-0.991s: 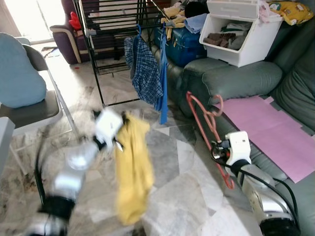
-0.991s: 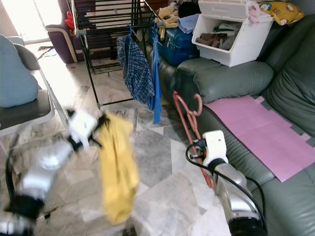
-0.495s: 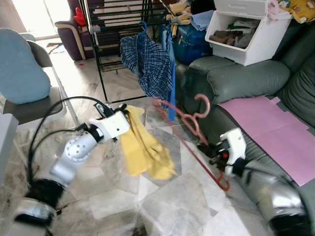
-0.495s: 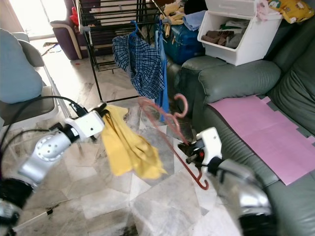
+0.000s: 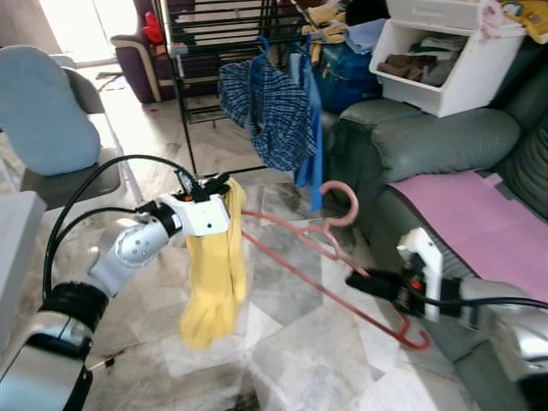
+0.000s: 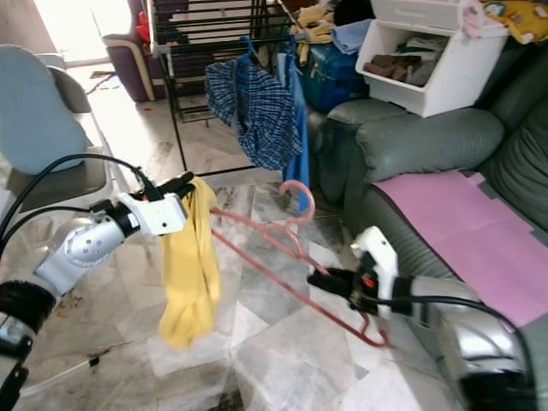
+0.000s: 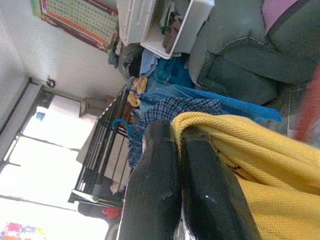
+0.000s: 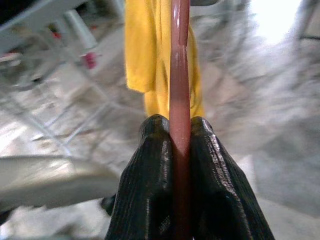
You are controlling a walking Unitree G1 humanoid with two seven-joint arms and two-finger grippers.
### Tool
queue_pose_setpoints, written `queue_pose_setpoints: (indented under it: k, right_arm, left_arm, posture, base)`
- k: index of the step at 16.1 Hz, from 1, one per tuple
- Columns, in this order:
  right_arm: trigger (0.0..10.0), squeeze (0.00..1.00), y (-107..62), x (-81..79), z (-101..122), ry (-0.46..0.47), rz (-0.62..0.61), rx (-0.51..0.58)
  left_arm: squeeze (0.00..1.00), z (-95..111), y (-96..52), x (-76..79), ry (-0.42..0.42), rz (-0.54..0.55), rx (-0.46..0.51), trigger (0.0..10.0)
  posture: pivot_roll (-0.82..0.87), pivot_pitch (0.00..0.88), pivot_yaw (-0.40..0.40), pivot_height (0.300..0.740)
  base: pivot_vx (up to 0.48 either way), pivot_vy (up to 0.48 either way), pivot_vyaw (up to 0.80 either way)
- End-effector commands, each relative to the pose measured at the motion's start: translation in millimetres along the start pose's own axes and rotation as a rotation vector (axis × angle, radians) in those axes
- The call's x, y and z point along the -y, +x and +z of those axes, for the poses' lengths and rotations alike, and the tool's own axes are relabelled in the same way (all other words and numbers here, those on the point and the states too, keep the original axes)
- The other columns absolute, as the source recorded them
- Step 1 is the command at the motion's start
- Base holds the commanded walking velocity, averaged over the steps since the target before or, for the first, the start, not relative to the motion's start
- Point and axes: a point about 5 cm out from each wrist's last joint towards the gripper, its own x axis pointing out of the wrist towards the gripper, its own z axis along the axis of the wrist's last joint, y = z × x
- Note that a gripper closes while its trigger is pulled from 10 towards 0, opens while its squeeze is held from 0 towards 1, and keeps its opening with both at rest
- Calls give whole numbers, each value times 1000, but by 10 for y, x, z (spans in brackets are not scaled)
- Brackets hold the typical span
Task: Hang hanger
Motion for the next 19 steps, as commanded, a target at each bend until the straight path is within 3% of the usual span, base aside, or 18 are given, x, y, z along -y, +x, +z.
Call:
queue_pose_setpoints:
  k: [1,4,6,8,10,11,12,15,16,18,19]
  right_arm:
    - [10000,0,-6,-71,63,-7,74,14]
    - [10000,0,-33,-136,44,24,163,2]
    - [10000,0,-40,-232,-19,44,239,-31]
    - [10000,0,7,-231,-96,62,230,-44]
    - [10000,0,30,-264,-115,73,252,-52]
    - [10000,0,55,-263,-164,76,241,-69]
    - [10000,0,90,-233,-219,62,201,-84]
    - [10000,0,177,-79,-274,25,36,-71]
    - [10000,0,219,-3,-260,9,-41,-49]
    - [10000,0,236,34,-200,-6,-58,-22]
    - [10000,0,238,44,-182,-15,-62,-15]
  left_arm:
    - [0,14,14,-128,37,27,25,10000]
    - [0,-47,2,-150,49,52,16,10000]
    - [0,-77,-8,-125,4,59,2,10000]
    - [0,-71,22,-185,-44,127,2,10000]
    - [0,-53,53,-234,-33,162,13,10000]
    - [0,-30,86,-298,-85,212,21,10000]
    - [0,-11,127,-368,-202,275,23,10000]
    - [0,43,254,-442,-615,315,62,10000]
    - [0,129,296,-489,-672,277,126,10000]
    - [0,188,292,-481,-603,208,163,10000]
    - [0,161,274,-457,-619,191,156,10000]
  posture:
    - [-91,0,37,740]
    - [-87,0,38,740]
    - [-83,0,38,740]
    - [-80,0,38,740]
    - [-80,0,37,740]
    - [-81,0,38,740]
    - [-82,0,38,740]
    - [-81,0,37,740]
    - [-79,0,36,740]
    - [-75,0,36,740]
    - [-75,0,37,740]
  base:
    - [0,0,0]
    - [0,0,0]
    - [0,0,0]
    - [0,0,0]
    - [0,0,0]
    - [0,0,0]
    - [0,0,0]
    - [0,0,0]
    - [0,0,0]
    - [0,0,0]
    - [0,0,0]
